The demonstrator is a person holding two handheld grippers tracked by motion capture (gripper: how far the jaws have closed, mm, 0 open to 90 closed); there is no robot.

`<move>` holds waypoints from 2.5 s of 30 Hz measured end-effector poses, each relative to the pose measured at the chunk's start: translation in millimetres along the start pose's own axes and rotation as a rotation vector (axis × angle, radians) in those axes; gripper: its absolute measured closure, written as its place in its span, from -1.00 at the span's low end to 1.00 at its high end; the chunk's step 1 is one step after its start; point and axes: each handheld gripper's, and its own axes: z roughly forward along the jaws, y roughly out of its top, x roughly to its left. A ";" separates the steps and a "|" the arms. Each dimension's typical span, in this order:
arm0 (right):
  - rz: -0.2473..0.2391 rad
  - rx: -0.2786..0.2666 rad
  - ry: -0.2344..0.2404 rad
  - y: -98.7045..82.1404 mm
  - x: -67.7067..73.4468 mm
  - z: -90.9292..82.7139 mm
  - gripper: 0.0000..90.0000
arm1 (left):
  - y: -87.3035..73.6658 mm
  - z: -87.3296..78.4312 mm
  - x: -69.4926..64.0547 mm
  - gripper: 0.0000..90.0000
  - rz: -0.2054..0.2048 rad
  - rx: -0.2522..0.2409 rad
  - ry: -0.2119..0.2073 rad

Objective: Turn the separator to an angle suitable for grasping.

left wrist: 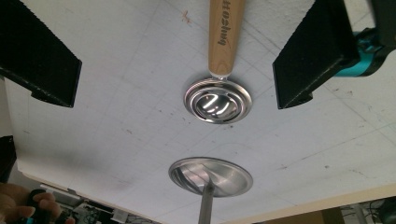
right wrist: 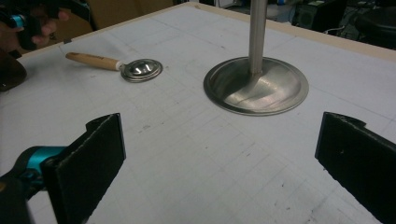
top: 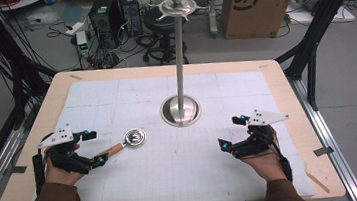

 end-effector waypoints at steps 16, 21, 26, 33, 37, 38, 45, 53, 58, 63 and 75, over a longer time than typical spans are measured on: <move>-0.006 0.018 -0.015 -0.6 2.6 -0.3 -0.99 | 4.4 1.0 0.7 -0.96 0.013 0.039 0.043; -0.010 0.025 -0.014 -1.3 2.6 0.4 -0.99 | 7.4 7.6 1.7 -0.96 0.018 0.081 0.062; -0.007 0.033 -0.016 -2.2 1.9 1.1 -0.99 | 9.8 16.9 6.4 -0.96 0.014 0.136 0.084; -0.014 0.048 -0.021 -3.5 2.0 2.6 -0.99 | 12.8 26.8 12.0 -0.96 0.024 0.228 0.120; -0.014 0.053 -0.022 -4.2 2.2 2.8 -0.99 | 15.6 33.9 12.4 -0.96 0.047 0.274 0.131; -0.011 0.053 -0.021 -4.5 2.5 2.9 -0.99 | 15.0 35.3 12.9 -0.96 0.047 0.284 0.137; -0.015 0.060 -0.025 -6.4 2.0 2.0 -0.99 | 10.7 39.7 13.8 -0.86 0.050 0.356 0.156; -0.012 0.060 -0.018 -6.7 2.0 1.5 -0.99 | 8.2 41.2 14.0 -0.38 0.062 0.440 0.119; -0.015 0.061 -0.017 -6.8 2.2 1.7 -0.99 | 9.3 41.0 12.4 -0.28 0.067 0.464 0.110; -0.016 0.066 -0.015 -7.1 2.7 2.8 -0.99 | 8.8 40.8 13.2 -0.19 0.064 0.518 0.125; -0.019 0.076 -0.010 -7.7 2.8 3.9 -0.99 | 5.3 44.6 13.2 0.08 0.061 0.573 0.112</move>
